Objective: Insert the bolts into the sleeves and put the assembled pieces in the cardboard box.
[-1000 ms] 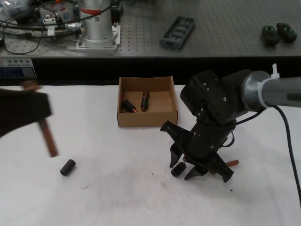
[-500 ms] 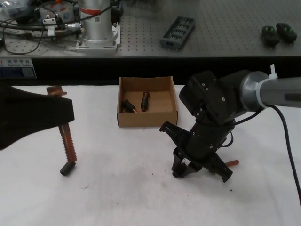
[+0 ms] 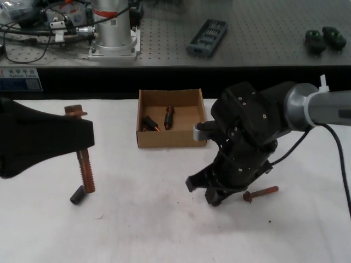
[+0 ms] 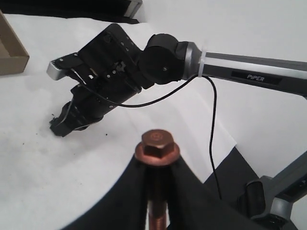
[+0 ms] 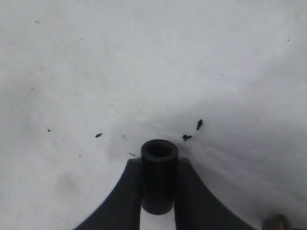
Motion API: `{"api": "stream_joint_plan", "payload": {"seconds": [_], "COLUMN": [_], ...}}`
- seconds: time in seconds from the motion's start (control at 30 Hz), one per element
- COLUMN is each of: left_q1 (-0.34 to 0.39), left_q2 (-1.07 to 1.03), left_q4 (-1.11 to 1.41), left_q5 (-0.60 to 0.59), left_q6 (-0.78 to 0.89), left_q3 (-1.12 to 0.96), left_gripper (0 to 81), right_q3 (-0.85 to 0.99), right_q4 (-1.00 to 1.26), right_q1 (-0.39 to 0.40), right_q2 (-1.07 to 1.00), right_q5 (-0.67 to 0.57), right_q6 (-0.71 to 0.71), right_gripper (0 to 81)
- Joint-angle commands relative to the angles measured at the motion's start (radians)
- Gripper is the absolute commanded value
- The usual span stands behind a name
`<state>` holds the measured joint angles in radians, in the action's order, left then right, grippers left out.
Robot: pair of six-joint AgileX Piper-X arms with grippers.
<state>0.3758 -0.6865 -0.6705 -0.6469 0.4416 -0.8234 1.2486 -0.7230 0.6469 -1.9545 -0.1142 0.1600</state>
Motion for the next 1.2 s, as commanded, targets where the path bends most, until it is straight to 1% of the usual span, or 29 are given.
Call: {"api": "stream_joint_plan", "payload": {"seconds": [0.0, 0.37, 0.5, 0.57, 0.73, 0.8, 0.9, 1.17], "left_q1": [-0.003, -0.003, -0.003, -0.003, -0.003, -0.003, -0.003, -0.003], "left_q2": [-0.034, -0.048, -0.048, -0.048, -0.048, -0.048, -0.048, -0.048], "left_q4": [0.045, 0.082, 0.082, 0.082, 0.082, 0.082, 0.082, 0.082], "left_q5": [0.007, 0.003, -0.039, -0.052, -0.059, -0.059, -0.059, -0.059], "left_q6": [-0.008, 0.009, 0.009, 0.009, 0.007, 0.0, 0.0, -0.001], "left_q3": [-0.002, -0.002, -0.002, -0.002, -0.002, -0.002, -0.002, -0.002], "left_gripper": [0.6, 0.6, 0.6, 0.6, 0.6, 0.6, 0.6, 0.6], "right_q3": [-0.043, -0.062, -0.062, -0.062, -0.062, -0.062, -0.062, -0.052], "right_q4": [-0.058, -0.158, -0.167, -0.167, -0.169, -0.169, -0.173, -0.181], "right_q1": [-0.01, -0.005, -0.005, -0.005, -0.005, -0.005, -0.005, -0.005], "right_q2": [-0.003, -0.028, -0.034, -0.039, -0.052, -0.056, -0.061, -0.066], "right_q5": [0.059, 0.093, 0.114, 0.114, 0.121, 0.121, 0.121, 0.126], "right_q6": [-0.071, -0.092, -0.092, -0.083, -0.04, -0.04, -0.018, 0.004], "right_gripper": [1.0, 1.0, 0.5, 5.2, 22.1, 23.8, 21.6, 9.0]}}
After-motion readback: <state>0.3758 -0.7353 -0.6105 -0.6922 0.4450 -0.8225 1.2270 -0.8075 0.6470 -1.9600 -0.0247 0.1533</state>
